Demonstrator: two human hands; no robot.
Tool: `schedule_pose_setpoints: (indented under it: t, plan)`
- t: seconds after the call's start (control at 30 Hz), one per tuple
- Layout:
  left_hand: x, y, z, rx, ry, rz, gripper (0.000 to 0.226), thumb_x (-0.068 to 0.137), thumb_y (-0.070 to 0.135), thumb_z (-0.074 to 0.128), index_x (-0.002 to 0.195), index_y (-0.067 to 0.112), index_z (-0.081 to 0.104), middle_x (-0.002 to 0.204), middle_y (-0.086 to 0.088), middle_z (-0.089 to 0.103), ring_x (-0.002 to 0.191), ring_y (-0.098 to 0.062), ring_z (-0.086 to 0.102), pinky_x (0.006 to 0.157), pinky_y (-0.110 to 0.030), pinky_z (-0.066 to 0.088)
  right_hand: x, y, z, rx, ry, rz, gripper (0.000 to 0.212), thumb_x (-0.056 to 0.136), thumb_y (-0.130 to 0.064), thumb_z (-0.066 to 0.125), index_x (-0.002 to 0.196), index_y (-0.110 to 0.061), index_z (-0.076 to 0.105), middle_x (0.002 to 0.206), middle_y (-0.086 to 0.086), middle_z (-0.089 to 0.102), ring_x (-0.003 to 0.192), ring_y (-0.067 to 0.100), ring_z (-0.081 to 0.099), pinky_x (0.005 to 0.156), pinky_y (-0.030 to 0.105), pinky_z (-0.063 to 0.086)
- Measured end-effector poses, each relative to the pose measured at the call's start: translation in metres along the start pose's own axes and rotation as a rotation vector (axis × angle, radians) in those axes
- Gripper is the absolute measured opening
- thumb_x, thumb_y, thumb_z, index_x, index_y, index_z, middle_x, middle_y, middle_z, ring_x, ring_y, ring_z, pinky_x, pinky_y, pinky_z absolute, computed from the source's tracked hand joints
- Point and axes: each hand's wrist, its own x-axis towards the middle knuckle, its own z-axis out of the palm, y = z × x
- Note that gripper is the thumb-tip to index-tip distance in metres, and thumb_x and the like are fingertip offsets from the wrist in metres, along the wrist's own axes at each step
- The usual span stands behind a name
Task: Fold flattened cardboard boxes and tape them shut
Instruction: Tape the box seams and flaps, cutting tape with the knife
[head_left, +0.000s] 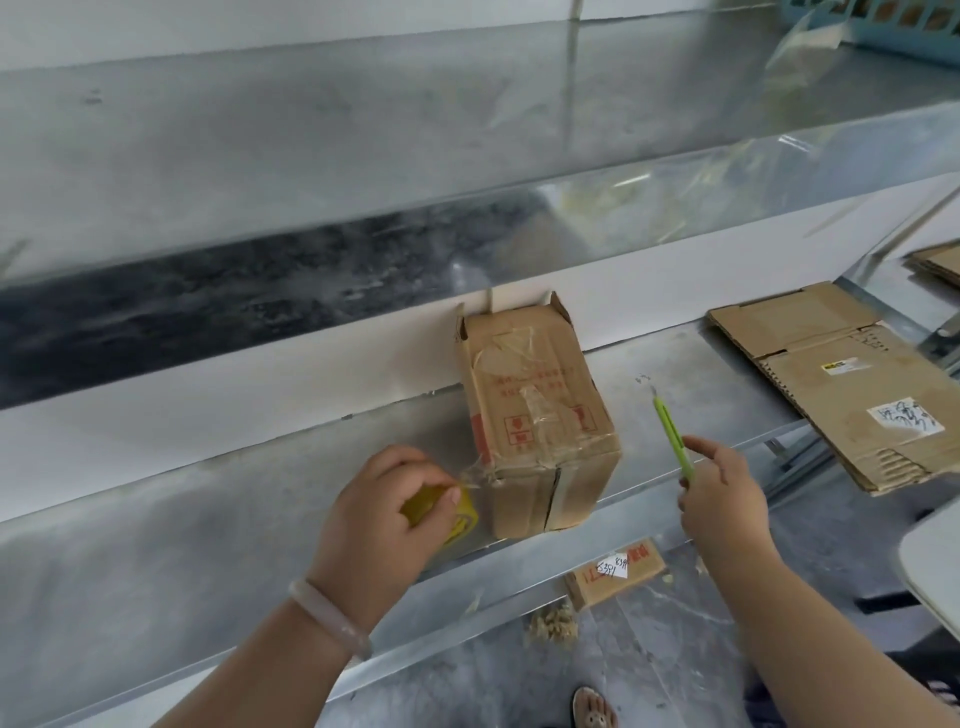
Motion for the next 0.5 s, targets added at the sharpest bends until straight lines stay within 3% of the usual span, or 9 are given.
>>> schedule_pose_setpoints:
  t: [0.1,0.23,0.37,0.5]
  plan:
    - [0.001,-0.001,-0.001,0.001,0.008,-0.002,0.027,0.080,0.047,0.055,0.084,0.026,0.072,0.093,0.026,0.053,0.091,0.006,0.054,0.073,-0.002,0.038,-0.051,-0.022,-0.008,0.076,-0.012,-0.164,0.026,0.102,-0.022,0.038,0.115,-0.024,0.061,0.071,0.001,0.052,0.065,0.019,0.047,0.060,0.038,0.042]
    - [0.004,0.001,-0.001,-0.012,0.016,-0.017,0.019,0.079,0.036,0.063,0.085,0.022,0.073,0.092,0.027,0.050,0.093,0.014,0.049,0.075,0.001,0.034,-0.115,-0.052,-0.009,-0.275,-0.118,-0.592,0.011,0.093,-0.033,0.049,0.102,-0.035,0.054,0.074,-0.011,0.056,0.067,0.006,0.053,0.057,0.026,0.039]
    - [0.005,0.005,0.000,-0.057,0.060,-0.013,0.005,0.078,0.021,0.074,0.081,0.017,0.074,0.088,0.025,0.051,0.088,0.022,0.047,0.076,0.004,0.031,-0.150,-0.060,0.008,-0.544,-0.362,-0.713,0.023,0.091,-0.047,0.037,0.114,-0.046,0.036,0.072,-0.014,0.055,0.062,0.009,0.054,0.055,0.033,0.046]
    - [0.005,0.007,0.002,-0.066,0.067,-0.042,0.003,0.078,0.018,0.076,0.080,0.019,0.074,0.086,0.023,0.053,0.087,0.017,0.050,0.074,0.002,0.034,-0.159,-0.061,0.021,-0.610,-0.388,-0.757,0.055,0.101,-0.036,0.036,0.140,-0.059,0.005,0.079,-0.018,0.040,0.072,0.011,0.049,0.060,0.027,0.039]
